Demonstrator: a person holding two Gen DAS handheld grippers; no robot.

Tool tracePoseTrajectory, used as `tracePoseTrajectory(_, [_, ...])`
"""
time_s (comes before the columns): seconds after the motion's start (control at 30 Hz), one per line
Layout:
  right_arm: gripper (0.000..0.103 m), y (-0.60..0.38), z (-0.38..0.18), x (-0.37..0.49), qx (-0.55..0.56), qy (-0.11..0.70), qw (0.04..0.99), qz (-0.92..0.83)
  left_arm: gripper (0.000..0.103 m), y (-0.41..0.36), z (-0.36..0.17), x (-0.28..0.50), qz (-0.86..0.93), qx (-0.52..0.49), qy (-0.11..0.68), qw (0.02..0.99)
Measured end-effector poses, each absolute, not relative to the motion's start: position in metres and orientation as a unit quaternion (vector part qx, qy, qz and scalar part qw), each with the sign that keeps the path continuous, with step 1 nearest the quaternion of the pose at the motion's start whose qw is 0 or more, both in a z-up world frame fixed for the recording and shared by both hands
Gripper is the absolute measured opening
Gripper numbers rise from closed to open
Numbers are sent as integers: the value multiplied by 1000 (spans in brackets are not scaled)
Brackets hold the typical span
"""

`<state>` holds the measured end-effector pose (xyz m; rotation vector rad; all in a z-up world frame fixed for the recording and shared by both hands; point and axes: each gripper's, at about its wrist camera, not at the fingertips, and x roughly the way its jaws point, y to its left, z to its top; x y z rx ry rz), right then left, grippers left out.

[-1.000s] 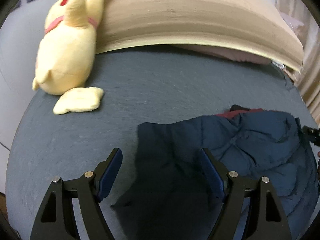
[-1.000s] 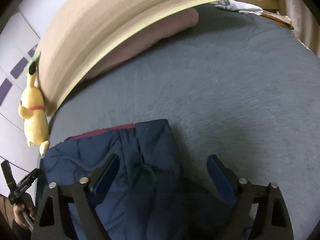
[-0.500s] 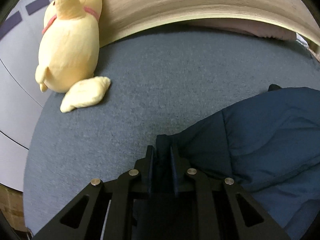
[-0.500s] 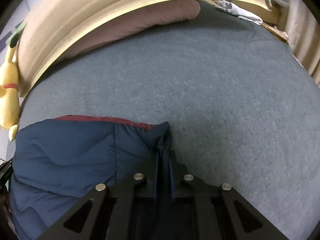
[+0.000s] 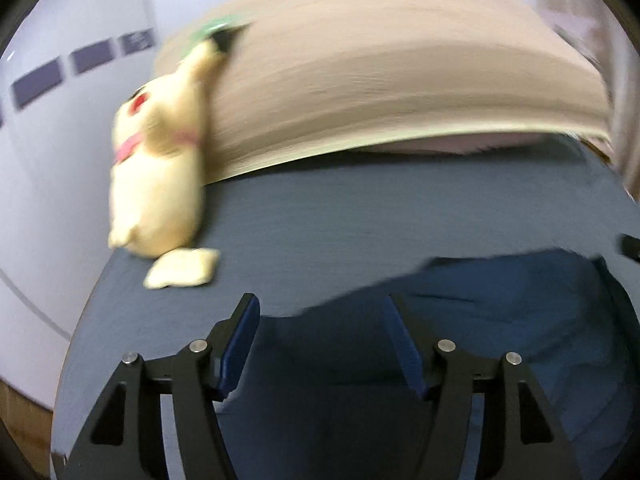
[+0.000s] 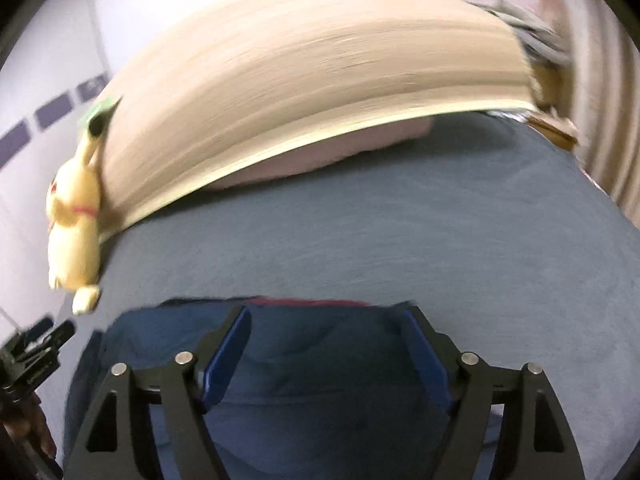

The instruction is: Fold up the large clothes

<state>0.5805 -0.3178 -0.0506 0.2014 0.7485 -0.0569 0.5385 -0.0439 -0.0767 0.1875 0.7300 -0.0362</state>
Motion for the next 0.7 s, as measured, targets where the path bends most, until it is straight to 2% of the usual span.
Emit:
tracePoseTrajectory(0.27, [80,-271,-107,614,64,418,906,-27,67,-104,-130,564,-11,140,393,909])
tracePoseTrajectory(0.37, [88,-272,-126,617,62,431,899,-40,71,-106,-140,573,-4,138,401,905])
tracePoseTrajectory(0.43, [88,-269,-134,622,60,438,896,-43,76,-109,-149,572,0,140,404,904])
tracePoseTrajectory(0.57, [88,-264,-134,634,59,443,894,-42,78,-103,-149,570,0,130,399,908])
tracePoseTrajectory(0.7, [89,-287,-100,592,67,410,909,-26,77,-76,-119,545,-32,94,389,916])
